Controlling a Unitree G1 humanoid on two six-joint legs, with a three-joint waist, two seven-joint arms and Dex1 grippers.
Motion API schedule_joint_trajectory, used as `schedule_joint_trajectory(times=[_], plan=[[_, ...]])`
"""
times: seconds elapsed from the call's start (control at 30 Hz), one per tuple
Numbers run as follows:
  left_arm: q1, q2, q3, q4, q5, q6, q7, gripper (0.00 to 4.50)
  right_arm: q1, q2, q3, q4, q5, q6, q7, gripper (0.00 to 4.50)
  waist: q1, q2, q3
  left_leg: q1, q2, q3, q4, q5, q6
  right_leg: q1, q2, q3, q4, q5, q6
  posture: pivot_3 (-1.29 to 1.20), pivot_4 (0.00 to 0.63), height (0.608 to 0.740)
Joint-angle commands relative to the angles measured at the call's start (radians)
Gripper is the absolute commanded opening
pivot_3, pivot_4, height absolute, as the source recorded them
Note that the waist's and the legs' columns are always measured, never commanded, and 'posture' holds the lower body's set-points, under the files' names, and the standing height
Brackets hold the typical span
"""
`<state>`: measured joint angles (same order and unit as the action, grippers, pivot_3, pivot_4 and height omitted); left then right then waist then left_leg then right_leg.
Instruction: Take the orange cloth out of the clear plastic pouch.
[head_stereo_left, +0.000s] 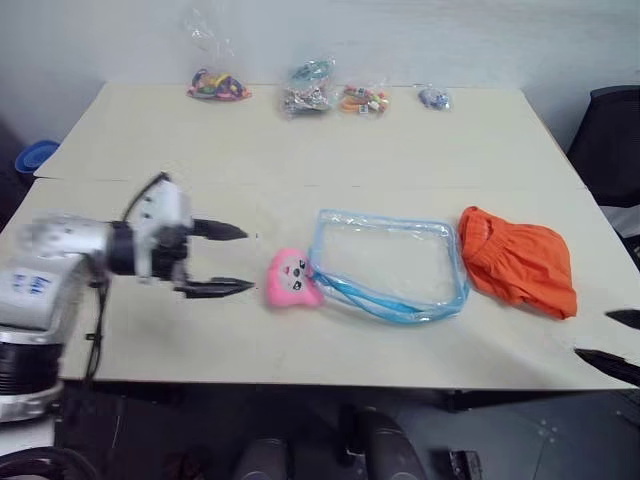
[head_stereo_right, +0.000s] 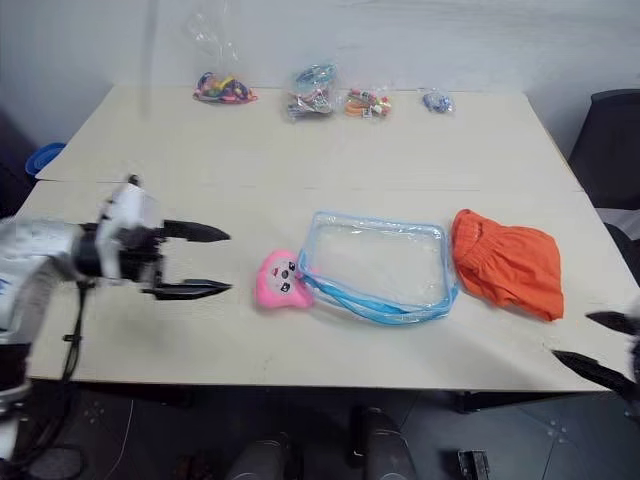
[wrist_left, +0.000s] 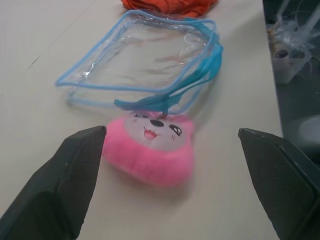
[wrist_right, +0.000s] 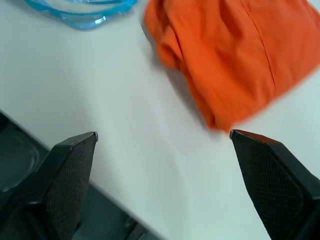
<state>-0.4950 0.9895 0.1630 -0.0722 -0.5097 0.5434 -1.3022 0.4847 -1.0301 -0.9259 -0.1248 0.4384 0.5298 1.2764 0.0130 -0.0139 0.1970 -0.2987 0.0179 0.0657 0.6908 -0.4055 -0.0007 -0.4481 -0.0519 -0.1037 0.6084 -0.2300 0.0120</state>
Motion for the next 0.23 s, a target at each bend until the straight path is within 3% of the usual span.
schedule_joint_trajectory(times=[0.03, 0.23], plan=[[-0.026, 0.057, 0.029, 0.111, 0.011, -0.066, -0.08, 4.5, 0.023, -0.041, -0.126, 0.127, 0.014, 0.034, 0.06, 4.42, 0.002, 0.0, 0.0, 0.0, 0.0, 0.0, 0.0, -0.001, 0.002, 0.0, 0.0, 0.0, -0.001, 0.0, 0.0, 0.0, 0.15, 0.74], [-0.142, 0.056, -0.008, 0.255, 0.039, -0.118, -0.118, 4.5, -0.005, -0.051, -0.17, 0.239, 0.025, 0.04, 0.066, 4.42, 0.01, 0.0, 0.0, -0.001, 0.0, 0.001, 0.0, -0.004, 0.005, 0.001, 0.002, 0.0, -0.004, 0.0, 0.0, 0.0, 0.15, 0.74]])
